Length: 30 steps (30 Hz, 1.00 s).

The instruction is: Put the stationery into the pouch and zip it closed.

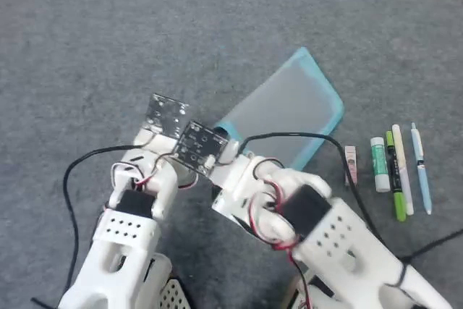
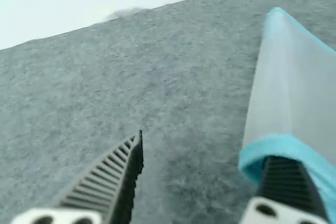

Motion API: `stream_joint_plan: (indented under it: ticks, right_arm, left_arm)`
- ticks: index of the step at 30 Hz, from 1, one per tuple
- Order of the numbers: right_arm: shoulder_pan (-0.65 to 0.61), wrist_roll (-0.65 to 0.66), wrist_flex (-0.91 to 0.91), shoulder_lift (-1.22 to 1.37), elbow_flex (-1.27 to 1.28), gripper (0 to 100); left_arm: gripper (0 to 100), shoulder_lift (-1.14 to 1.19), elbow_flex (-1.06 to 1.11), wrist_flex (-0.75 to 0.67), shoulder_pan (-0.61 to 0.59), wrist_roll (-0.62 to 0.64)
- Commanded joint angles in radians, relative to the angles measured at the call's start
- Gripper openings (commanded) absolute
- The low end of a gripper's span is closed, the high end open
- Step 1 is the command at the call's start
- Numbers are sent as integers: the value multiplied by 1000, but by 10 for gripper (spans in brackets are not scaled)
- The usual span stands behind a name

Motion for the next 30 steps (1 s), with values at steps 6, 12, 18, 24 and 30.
stream_joint_plan:
  ticks: [6,12,18,24,30]
  right_arm:
    - [-38,43,10,-143,69,6]
    - [25,46,8,-143,126,6]
    - [232,57,1,-142,132,6]
    - [242,-52,-94,-142,169,6]
    - [176,-58,-223,-90,278,6]
  left_arm:
    - [235,15,16,-110,84,17]
    - [63,15,22,-121,75,17]
    - [11,15,22,-117,25,17]
    - [11,6,-62,68,-25,84]
    - [12,14,-159,181,-149,103]
